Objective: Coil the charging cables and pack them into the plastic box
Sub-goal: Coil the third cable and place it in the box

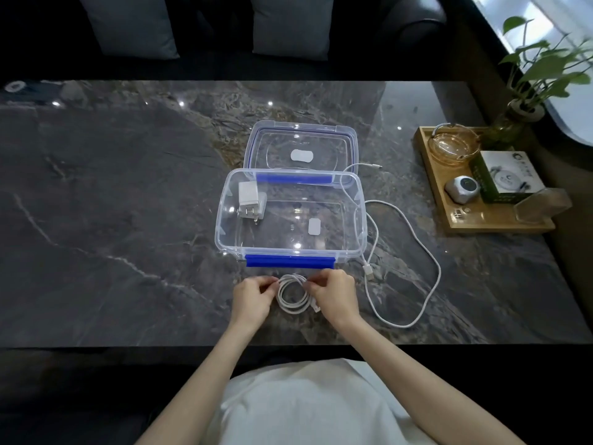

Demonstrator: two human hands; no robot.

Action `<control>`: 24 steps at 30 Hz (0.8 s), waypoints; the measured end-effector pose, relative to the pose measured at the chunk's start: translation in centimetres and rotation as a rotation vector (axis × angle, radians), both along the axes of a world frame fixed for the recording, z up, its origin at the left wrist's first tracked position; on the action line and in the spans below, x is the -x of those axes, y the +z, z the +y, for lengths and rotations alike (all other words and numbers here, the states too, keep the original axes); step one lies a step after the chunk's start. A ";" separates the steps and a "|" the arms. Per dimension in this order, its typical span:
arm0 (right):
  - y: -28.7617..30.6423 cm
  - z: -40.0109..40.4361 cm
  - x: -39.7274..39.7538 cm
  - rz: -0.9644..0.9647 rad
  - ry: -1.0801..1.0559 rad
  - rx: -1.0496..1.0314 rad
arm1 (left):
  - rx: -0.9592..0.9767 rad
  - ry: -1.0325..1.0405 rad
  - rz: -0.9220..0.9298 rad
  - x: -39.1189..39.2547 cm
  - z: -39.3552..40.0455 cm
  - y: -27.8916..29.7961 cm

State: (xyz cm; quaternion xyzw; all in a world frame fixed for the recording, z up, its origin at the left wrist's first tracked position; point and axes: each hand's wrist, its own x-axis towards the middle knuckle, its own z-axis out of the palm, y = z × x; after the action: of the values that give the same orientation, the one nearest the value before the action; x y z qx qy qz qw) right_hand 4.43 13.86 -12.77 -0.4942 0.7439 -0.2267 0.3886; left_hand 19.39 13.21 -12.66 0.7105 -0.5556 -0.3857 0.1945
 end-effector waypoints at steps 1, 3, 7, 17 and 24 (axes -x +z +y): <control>0.0 0.0 0.0 0.010 0.016 0.015 | 0.011 -0.017 -0.034 0.1 0.0 0.0; 0.2 -0.1 0.2 0.017 0.055 0.044 | 0.022 -0.042 -0.085 0.2 -0.1 0.0; 0.8 -0.4 0.8 0.020 0.138 0.056 | 0.044 -0.073 -0.105 0.2 -0.3 0.1; 4.7 -0.5 5.9 0.328 0.563 0.107 | 0.451 -0.673 -0.453 1.5 -2.2 4.5; 4.6 0.1 12.5 0.731 0.628 0.267 | 0.825 -1.060 -0.493 7.3 -7.1 7.8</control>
State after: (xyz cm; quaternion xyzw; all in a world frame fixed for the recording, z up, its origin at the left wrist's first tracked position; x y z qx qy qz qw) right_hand -8.02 13.95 -8.12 -0.7869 0.6111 -0.0040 0.0850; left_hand 12.12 6.14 -4.82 0.2799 -0.9544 -0.0148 0.1028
